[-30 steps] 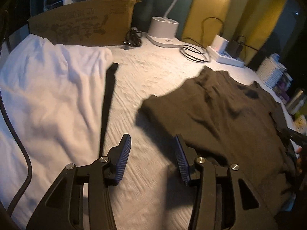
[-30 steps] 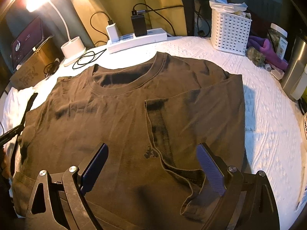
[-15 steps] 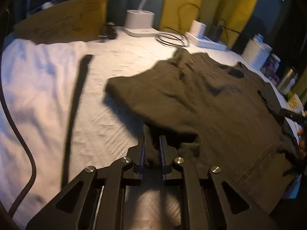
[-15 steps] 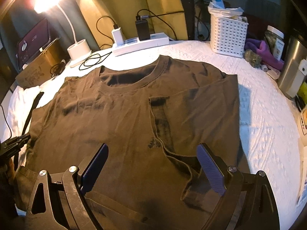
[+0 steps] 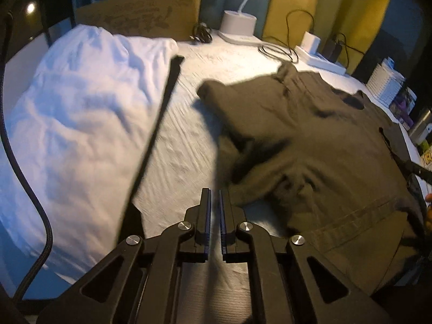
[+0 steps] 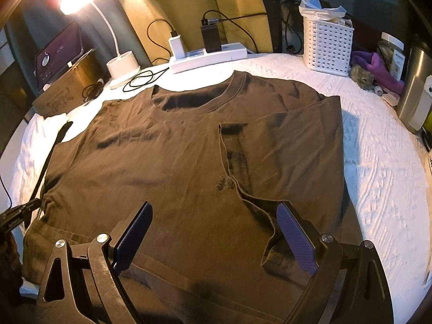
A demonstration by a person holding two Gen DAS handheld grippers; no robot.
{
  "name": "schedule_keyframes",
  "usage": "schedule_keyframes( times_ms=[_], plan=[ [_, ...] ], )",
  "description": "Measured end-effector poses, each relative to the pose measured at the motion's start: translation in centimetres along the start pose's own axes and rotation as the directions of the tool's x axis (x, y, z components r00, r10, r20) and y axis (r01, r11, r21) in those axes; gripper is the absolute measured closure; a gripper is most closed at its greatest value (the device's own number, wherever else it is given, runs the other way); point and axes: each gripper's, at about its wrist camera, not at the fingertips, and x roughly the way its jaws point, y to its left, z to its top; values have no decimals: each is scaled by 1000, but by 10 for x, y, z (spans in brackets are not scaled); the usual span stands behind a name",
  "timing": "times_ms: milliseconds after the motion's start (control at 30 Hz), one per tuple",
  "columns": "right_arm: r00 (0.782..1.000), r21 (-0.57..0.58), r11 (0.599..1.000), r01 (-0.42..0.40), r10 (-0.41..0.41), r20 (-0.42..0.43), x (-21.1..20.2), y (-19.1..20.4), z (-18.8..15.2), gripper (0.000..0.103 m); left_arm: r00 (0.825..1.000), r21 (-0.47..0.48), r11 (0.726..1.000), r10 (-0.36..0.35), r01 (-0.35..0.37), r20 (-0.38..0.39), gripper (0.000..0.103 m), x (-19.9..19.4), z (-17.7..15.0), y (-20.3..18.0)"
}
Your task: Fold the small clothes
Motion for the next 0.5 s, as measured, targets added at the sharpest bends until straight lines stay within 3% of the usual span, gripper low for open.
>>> schedule_keyframes(
  times_ms=[33,100,167,300,500],
  plan=[
    [1000,4,1000,1,-1,1,0,-2,0,9,1000,7,1000,16,-16,18,92,0,7,2],
    [1000,9,1000,6,-6,5,0,-4,1,9,999,16,1000,18,-19,44,62,0,18,5],
    [1000,10,1000,19,-20,9,-1,-5,2,9,996,27,1000,-13,10,92,48,2,34,7],
    [999,26,999,35,-35,11,0,-10,4,9,993,92,995,-42,32,110,47,24,63,6],
    [998,48,997,67,-67,-1,5,-15,9,9,997,139,989,-57,49,56,47,61,85,8]
  ],
)
